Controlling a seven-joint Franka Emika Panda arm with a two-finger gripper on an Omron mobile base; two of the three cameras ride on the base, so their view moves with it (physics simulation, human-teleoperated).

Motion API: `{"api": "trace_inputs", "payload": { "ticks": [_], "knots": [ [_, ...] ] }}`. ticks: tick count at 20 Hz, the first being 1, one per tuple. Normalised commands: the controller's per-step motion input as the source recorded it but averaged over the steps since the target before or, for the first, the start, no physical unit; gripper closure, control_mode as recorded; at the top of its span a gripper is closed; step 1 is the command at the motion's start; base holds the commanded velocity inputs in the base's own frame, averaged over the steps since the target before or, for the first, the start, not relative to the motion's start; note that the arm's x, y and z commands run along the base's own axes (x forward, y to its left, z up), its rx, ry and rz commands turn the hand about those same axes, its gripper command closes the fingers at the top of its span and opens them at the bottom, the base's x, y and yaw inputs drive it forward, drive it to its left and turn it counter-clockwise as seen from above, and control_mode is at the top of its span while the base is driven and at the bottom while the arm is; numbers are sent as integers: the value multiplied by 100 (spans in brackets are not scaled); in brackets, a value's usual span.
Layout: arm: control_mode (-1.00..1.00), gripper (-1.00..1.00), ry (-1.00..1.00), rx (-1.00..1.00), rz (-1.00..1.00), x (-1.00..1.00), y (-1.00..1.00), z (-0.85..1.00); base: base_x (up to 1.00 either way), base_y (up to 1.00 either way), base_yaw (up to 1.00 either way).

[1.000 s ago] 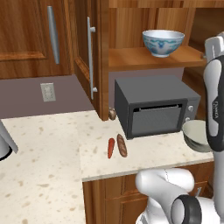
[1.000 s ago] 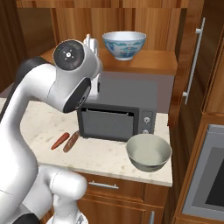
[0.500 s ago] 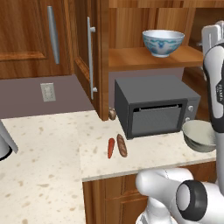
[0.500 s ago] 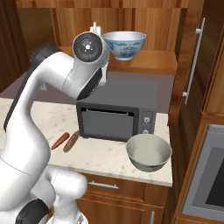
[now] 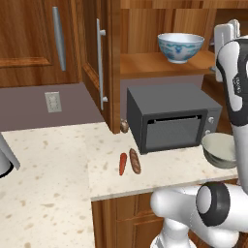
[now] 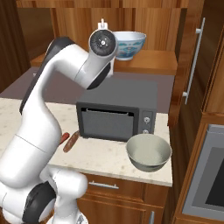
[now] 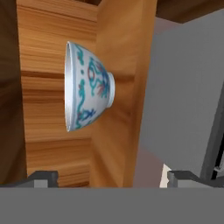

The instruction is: Pick both bowls and place them on the counter. Then place the carrot in one bowl and place the baguette in the other bowl.

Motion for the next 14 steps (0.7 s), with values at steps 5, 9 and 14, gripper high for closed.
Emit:
{"api": "trace_inputs", "payload": {
  "ticks": [5, 9, 14],
  "knots": [
    [-100, -100, 0, 0, 0, 52, -1, 16, 0, 0, 0],
    [-100, -100, 1, 0, 0, 50, -8, 5, 0, 0, 0],
    [-100, -100, 7, 0, 0, 46, -10, -1, 0, 0, 0]
  ]
}}
